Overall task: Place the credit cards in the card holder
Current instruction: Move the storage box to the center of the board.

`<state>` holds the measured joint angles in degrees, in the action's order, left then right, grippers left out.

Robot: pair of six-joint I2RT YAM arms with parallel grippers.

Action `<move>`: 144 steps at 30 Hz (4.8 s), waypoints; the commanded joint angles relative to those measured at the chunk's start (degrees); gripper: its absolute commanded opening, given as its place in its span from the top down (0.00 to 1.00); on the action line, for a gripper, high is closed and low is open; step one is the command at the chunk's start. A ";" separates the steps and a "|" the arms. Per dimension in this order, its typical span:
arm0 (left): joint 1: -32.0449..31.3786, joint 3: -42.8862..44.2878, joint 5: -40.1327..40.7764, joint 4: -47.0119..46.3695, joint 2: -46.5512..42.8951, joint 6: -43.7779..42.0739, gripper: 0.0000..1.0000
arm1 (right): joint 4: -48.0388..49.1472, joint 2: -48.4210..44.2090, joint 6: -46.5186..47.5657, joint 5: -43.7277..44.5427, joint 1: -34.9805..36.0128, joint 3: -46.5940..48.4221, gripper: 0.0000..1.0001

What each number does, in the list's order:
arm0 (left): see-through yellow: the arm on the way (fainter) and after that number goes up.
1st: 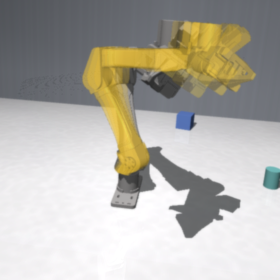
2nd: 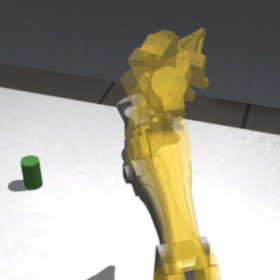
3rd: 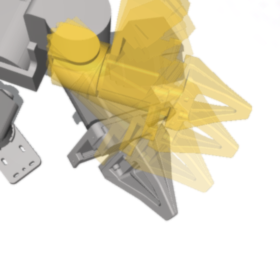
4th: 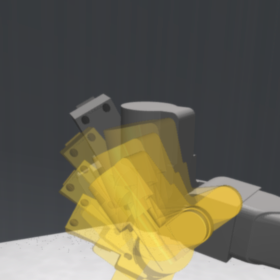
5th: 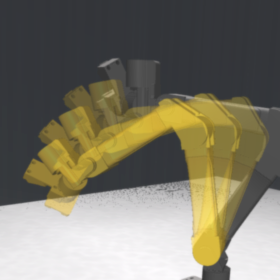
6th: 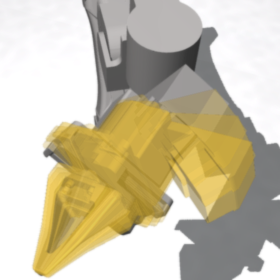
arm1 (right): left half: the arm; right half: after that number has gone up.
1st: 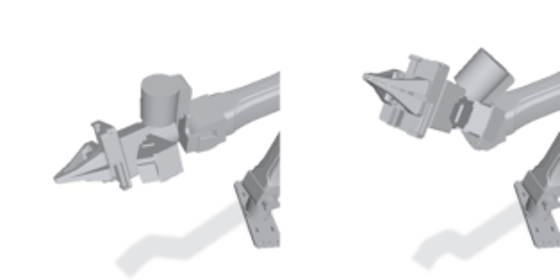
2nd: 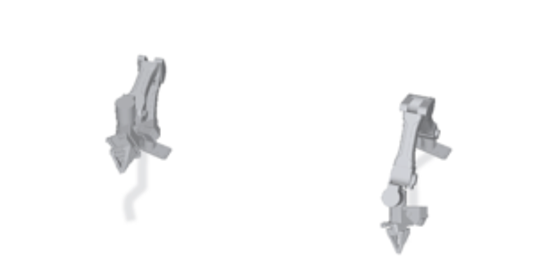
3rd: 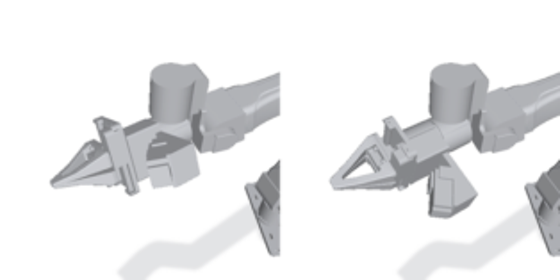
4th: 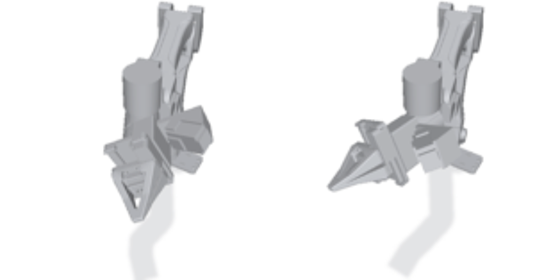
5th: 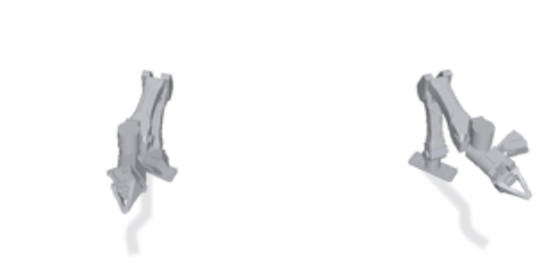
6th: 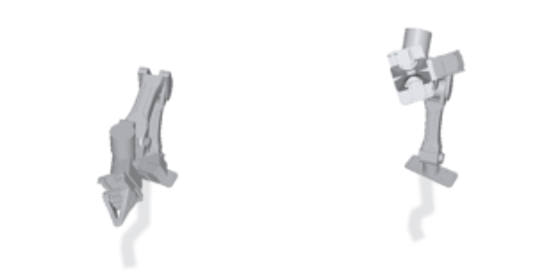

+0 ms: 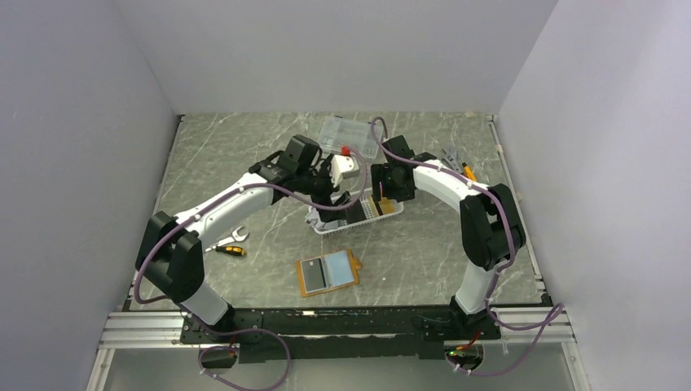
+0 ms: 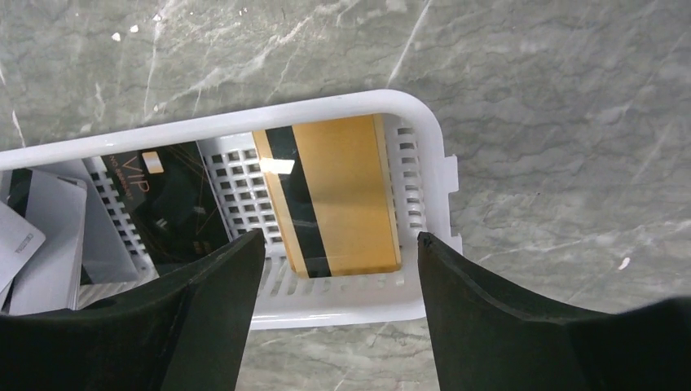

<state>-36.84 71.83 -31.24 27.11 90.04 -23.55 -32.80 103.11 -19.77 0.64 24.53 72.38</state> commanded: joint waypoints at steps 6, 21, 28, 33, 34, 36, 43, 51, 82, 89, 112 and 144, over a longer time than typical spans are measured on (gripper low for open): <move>9.88 5.29 -9.16 -0.59 -2.31 8.48 0.01 | 3.13 0.10 2.32 12.01 6.18 1.82 0.27; 24.85 3.93 -18.09 4.44 -7.43 7.72 0.01 | 1.38 7.25 0.95 24.30 12.35 6.09 0.32; 26.09 2.13 -19.17 4.37 -8.58 7.71 0.01 | 0.72 9.30 -0.10 27.03 13.15 6.90 0.37; 26.47 1.27 -19.98 4.38 -9.41 7.51 0.02 | 0.83 10.90 -0.98 28.05 14.10 7.06 0.41; 26.53 1.09 -20.07 4.43 -9.51 7.36 0.03 | 0.52 11.23 -1.29 28.34 14.18 7.12 0.42; 26.62 0.89 -20.13 4.73 -9.68 7.06 0.03 | 0.43 11.62 -1.53 29.27 14.41 6.99 0.42; 27.29 0.58 -20.97 5.01 -9.86 6.85 0.06 | 1.01 12.23 -3.24 29.26 14.70 5.70 0.49; 27.66 0.30 -22.08 5.65 -10.20 6.74 0.08 | 2.36 13.28 -5.35 27.86 15.69 3.82 0.57; 28.75 -0.21 -23.48 5.48 -10.52 6.50 0.11 | -0.26 12.58 -7.62 39.58 18.99 6.00 0.38; 29.02 -0.37 -24.03 5.71 -10.41 6.40 0.11 | 0.88 10.72 -7.08 40.17 16.88 5.16 0.38; 29.63 -0.63 -24.92 5.60 -10.14 6.34 0.12 | 1.64 7.09 -4.80 40.67 16.28 6.43 0.44; 30.62 -0.86 -27.28 6.46 -11.06 5.85 0.14 | 6.02 10.16 -5.43 36.89 12.87 0.06 0.31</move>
<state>-6.50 70.61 -55.70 33.74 81.14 -16.86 -27.70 112.40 -24.62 38.22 37.87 73.49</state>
